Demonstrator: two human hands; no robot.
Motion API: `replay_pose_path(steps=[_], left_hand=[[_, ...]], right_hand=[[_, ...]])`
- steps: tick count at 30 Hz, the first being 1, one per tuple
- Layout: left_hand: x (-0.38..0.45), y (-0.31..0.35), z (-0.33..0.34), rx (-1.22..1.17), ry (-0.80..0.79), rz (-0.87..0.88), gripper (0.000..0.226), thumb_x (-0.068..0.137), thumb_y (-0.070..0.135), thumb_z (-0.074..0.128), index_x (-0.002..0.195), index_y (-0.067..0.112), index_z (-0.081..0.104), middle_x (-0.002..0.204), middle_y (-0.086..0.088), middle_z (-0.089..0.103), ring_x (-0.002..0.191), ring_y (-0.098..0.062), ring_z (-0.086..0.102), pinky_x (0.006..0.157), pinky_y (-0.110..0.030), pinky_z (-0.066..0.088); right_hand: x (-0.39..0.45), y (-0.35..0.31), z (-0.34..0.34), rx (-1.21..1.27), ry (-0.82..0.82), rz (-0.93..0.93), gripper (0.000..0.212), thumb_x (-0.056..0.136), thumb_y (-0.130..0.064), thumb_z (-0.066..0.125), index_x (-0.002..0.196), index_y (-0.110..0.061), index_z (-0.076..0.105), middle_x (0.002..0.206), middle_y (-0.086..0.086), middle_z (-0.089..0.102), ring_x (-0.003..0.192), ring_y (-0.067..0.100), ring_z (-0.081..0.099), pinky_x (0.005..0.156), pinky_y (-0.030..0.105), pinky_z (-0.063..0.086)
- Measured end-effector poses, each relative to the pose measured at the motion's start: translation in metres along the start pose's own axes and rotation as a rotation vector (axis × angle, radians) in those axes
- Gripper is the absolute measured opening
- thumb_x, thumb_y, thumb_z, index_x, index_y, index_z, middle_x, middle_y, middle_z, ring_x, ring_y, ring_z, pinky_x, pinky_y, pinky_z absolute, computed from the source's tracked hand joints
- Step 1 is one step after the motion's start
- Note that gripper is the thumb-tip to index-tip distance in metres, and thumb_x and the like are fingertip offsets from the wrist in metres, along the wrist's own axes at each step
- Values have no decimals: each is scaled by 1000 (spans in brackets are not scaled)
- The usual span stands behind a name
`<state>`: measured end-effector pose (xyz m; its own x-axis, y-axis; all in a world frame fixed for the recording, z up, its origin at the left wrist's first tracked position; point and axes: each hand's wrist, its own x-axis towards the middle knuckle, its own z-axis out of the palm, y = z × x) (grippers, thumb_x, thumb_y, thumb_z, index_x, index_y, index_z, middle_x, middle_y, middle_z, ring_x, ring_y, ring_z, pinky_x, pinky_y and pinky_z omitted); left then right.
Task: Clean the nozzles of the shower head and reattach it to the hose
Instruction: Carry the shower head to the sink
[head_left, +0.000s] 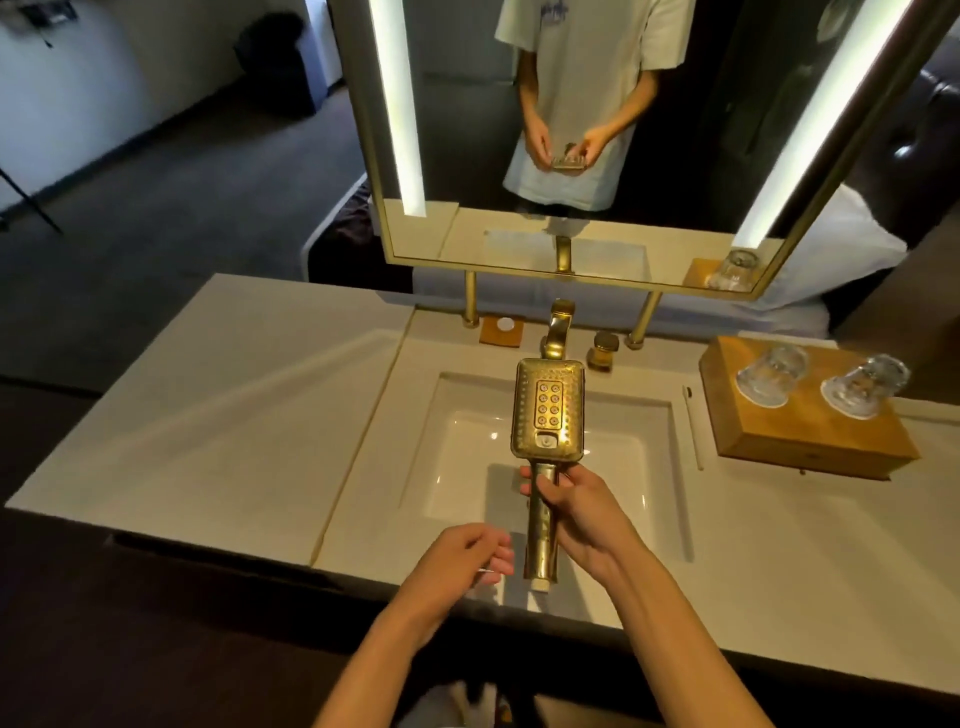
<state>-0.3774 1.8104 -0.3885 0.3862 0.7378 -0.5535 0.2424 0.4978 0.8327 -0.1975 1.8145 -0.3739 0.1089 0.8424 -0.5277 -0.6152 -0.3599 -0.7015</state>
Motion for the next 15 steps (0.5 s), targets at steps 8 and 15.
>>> replay_pose_path(steps=[8, 15], left_hand=[[74, 24, -11, -355, -164, -54, 32, 103, 22, 47, 111, -3, 65, 100, -27, 72, 91, -35, 72, 92, -48, 57], [119, 34, -35, -363, -288, -106, 28, 97, 22, 58, 117, 3, 62, 108, -28, 70, 86, -39, 73, 75, -42, 59]], right_hand=[[67, -11, 22, -138, 90, -80, 33, 89, 9, 58, 119, -3, 62, 112, 12, 72, 95, 20, 65, 89, 34, 51], [91, -5, 37, -237, 113, -72, 35, 88, -4, 66, 122, -13, 62, 113, 1, 74, 98, 20, 68, 89, 46, 52]])
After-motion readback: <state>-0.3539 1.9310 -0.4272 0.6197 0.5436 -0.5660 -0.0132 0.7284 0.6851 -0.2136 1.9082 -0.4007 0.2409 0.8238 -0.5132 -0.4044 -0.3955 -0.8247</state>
